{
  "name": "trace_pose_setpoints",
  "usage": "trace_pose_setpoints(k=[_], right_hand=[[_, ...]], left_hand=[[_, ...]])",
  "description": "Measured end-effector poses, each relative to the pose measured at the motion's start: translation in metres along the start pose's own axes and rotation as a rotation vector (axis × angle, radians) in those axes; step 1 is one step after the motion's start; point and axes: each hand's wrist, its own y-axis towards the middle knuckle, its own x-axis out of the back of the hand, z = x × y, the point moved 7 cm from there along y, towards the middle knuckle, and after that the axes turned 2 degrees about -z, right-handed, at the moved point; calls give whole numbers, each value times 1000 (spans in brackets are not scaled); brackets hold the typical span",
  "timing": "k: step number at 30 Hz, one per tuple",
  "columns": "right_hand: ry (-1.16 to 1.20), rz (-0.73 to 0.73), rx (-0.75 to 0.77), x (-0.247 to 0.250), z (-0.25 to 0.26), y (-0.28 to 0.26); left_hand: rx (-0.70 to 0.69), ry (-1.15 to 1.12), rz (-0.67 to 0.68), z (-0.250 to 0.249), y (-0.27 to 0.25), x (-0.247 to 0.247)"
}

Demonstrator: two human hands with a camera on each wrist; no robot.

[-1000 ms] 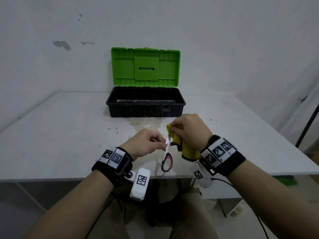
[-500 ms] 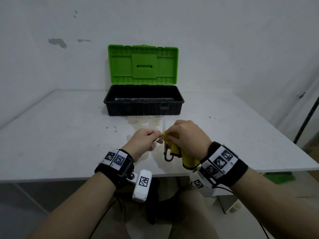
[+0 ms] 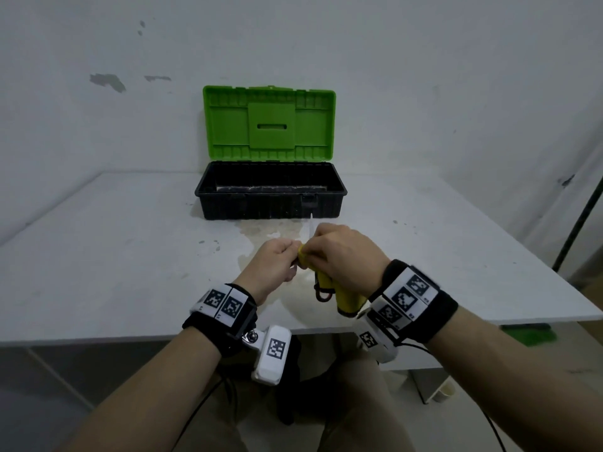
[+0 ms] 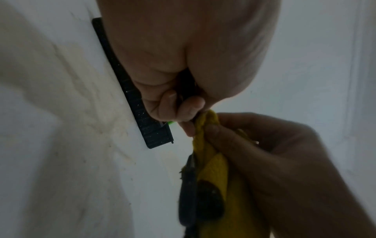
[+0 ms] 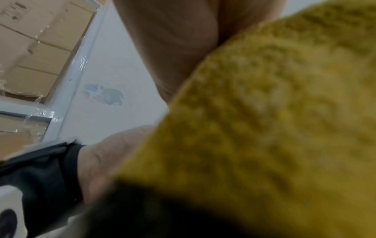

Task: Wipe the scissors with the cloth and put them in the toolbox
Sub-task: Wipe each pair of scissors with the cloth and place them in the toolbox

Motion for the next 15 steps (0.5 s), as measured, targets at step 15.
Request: trace_pose_setpoints(k=[15], right_hand=[[-49,53,-93,-4,-23,-4]], left_hand=[[93,-20,-75,22,0,10]])
